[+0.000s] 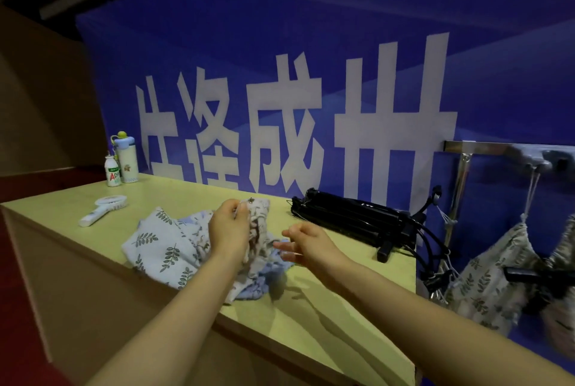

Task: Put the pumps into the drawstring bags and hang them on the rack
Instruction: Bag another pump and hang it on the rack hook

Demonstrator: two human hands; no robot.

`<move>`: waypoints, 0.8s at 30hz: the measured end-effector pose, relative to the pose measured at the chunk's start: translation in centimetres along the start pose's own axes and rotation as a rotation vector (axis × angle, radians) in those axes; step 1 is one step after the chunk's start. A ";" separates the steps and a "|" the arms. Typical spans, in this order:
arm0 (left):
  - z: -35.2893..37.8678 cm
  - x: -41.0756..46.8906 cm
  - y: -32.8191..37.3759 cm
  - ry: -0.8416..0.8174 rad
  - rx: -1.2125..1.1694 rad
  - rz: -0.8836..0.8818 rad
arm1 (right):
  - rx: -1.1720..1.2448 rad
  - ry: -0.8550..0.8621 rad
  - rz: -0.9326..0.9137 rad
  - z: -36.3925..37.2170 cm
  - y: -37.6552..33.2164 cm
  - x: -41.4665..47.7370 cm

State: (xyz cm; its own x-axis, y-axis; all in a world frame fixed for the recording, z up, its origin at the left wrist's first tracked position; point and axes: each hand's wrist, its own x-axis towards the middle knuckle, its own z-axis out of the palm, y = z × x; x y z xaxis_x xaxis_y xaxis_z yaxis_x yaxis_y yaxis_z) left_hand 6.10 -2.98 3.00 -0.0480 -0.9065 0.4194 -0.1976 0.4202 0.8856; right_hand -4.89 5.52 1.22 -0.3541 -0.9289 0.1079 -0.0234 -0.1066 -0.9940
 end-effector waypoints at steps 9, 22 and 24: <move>1.6 -0.7 2.2 -0.372 -0.428 -0.307 | 0.111 -0.029 -0.097 0.3 -0.8 0.0; 2.4 -0.4 -1.2 -0.461 0.348 0.110 | 0.119 0.209 -0.070 -2.0 -0.4 2.4; 2.5 -0.2 -0.8 -0.394 0.365 0.127 | 0.065 0.248 -0.039 -2.4 0.1 2.7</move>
State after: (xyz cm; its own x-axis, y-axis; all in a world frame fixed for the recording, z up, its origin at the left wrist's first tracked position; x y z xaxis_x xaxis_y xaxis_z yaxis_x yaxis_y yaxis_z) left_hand 3.79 -3.22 1.68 -0.4429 -0.8256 0.3496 -0.4900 0.5495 0.6768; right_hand -8.15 3.83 1.37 -0.5728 -0.8091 0.1312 0.0159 -0.1710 -0.9851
